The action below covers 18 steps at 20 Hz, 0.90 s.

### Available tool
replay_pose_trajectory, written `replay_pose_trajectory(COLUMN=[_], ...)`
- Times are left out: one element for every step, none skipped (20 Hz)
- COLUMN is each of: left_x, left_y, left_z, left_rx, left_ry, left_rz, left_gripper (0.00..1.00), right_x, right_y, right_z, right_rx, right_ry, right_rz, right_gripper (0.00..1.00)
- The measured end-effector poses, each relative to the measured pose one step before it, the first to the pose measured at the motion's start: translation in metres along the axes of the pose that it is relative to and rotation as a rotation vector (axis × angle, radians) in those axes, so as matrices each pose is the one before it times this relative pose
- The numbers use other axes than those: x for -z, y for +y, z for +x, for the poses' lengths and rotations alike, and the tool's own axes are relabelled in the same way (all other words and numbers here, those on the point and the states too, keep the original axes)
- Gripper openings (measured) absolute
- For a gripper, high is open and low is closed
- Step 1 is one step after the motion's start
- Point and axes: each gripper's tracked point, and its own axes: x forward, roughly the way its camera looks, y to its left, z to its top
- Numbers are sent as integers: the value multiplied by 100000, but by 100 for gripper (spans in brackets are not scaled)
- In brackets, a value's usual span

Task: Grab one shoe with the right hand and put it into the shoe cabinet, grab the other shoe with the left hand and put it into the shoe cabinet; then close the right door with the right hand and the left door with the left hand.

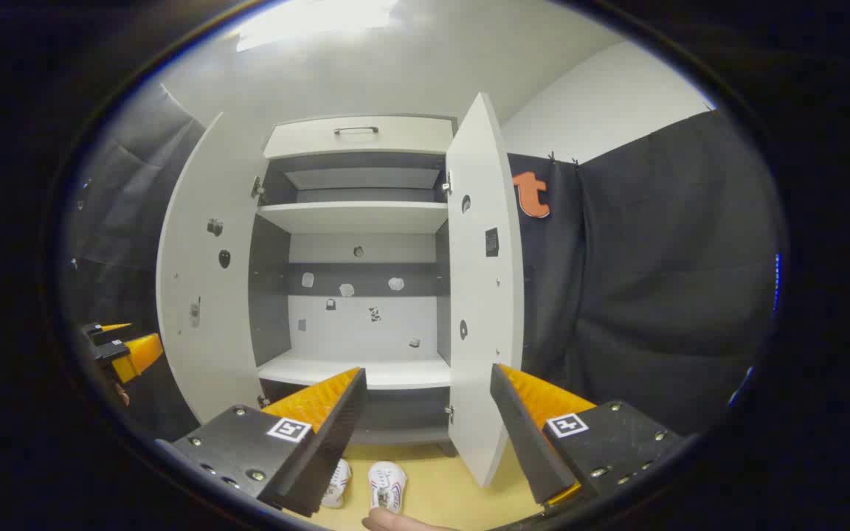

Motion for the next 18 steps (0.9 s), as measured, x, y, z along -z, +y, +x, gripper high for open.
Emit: replay_pose_trajectory(left_x=[-19, 35, 32, 22, 98, -17, 9, -19, 51, -84, 16, -20, 79, 4, 51, 119, 127, 83], left_y=[26, -85, 56, -61, -63, -72, -16, -39, -18, -37, -104, 33, -45, -56, 30, -49, -58, -79], left_z=[-3, 74, -29, 50, 37, 34, -72, -61, 15, -9, -29, -53, 10, -7, 24, 9, -105, 60], left_rx=[-71, 31, 236, 72, 270, 293, 286, 345, 171, 300, 167, -117, 39, 77, -57, 63, 173, 215], left_ry=[55, 46, -102, -98, -16, -58, -89, 167, -84, -103, 35, -14, -47, -70, 82, 216, 5, 147], left_rz=[79, -128, -161, -198, -4, -15, -176, -82, -221, -260, -39, 48, 36, -27, -4, 198, 170, 28], left_gripper=[96, 96, 96, 96, 96, 96, 96, 96, 96, 96, 96, 93, 96, 96, 96, 96, 96, 96], right_x=[10, -98, 85, -78, 32, -10, 72, 37, -21, 36, 6, 28, 113, 72, 103, 233, 320, 553], right_y=[44, 51, 58, 18, -60, -35, 76, 5, 8, 29, 45, 99, 104, 64, 63, 74, 130, 136], right_z=[-36, -34, -7, -7, 62, 30, -1, 25, 59, 4, -18, 77, 150, 97, 136, 261, 324, 285], right_rx=[-162, -108, 61, 25, 156, 60, 96, 135, 209, 276, 139, -1, 192, 16, 5, 0, -183, -524], right_ry=[-41, -121, -225, -308, -65, 190, 93, 61, 1, 93, 103, 144, 212, 366, 406, 508, 606, 770], right_rz=[84, 221, 131, -76, -214, -105, 56, 62, 53, 6, 81, 81, 21, -177, -199, -162, 27, 236], right_gripper=[100, 100, 100, 100, 100, 100, 100, 100, 100, 100, 100, 100, 100, 100, 100, 100, 100, 100])
